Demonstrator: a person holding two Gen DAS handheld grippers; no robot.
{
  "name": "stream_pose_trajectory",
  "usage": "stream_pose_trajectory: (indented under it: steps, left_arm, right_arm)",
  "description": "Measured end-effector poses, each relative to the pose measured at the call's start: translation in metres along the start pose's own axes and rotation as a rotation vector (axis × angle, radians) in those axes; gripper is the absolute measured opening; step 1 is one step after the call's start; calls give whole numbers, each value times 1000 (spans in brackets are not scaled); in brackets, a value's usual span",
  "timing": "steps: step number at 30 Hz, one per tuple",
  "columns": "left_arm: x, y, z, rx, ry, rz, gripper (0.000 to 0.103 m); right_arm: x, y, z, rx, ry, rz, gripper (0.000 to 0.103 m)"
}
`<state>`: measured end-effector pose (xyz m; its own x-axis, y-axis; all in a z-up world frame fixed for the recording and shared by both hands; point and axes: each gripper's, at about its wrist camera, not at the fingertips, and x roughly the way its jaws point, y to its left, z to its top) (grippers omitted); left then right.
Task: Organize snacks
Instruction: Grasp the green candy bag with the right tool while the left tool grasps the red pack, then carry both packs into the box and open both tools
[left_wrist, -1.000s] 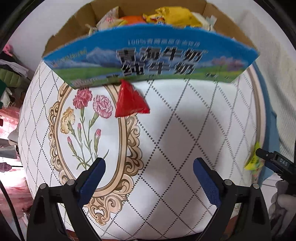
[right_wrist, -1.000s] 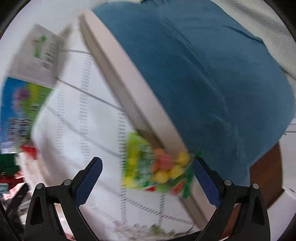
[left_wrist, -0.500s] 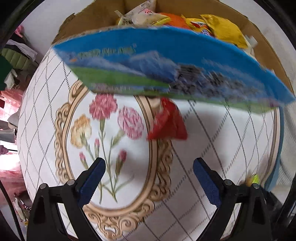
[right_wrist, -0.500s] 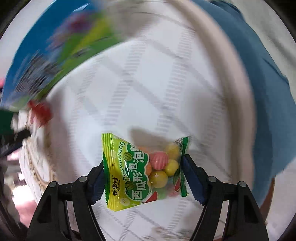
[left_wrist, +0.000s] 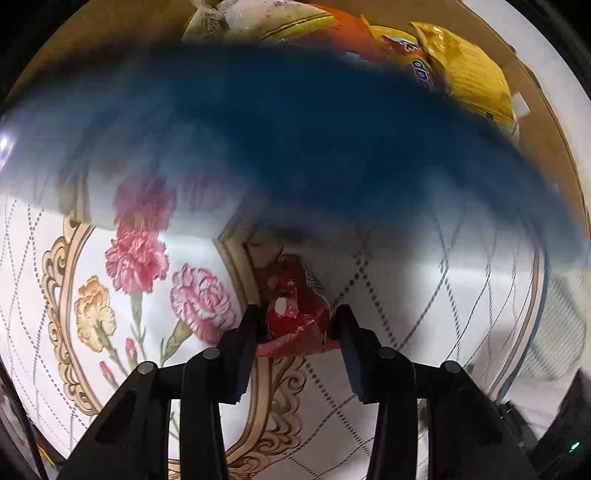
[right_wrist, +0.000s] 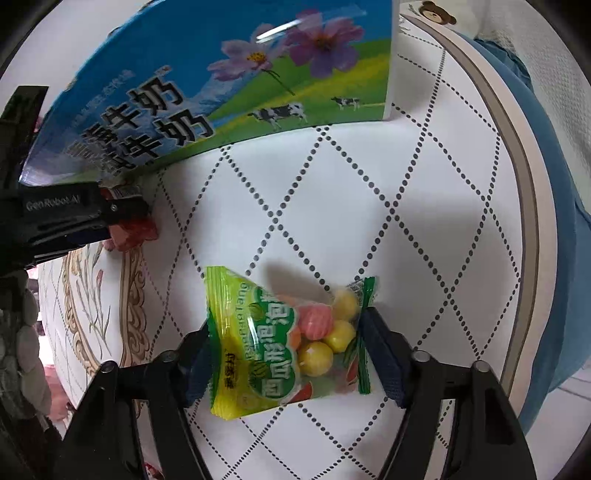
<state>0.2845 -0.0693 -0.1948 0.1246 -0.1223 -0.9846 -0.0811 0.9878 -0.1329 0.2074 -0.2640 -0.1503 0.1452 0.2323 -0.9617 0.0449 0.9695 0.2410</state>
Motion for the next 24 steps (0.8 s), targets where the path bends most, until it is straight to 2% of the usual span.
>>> stream_pose_trajectory:
  steps: [2,6,11,14,16,17,24]
  left_arm:
    - [-2,-2,-14,29,-1,28,39]
    - [-3,-1,-51,32,37,23,39]
    - [-4,-2,-83,8,70,-8,39]
    - [-9,2,-100,-3,64,-30,38]
    - [-24,2,-93,-1,42,-43,37]
    - [-34,-1,-106,11,28,-50,36]
    - [-102,-4,-84,53,-105,-111,33]
  right_arm:
    - [-7,0,-4,-11,-16,2,70]
    - [-13,-2,-15,-7,-12,34,66]
    - [-24,-7,-32,22,-10,105,64]
    - [-36,-4,-30,25,-25,136,64]
    - [-46,-4,-25,22,-38,151,64]
    - [-53,-3,-25,22,-51,162,64]
    - [-98,14,5,-6,-143,226,64]
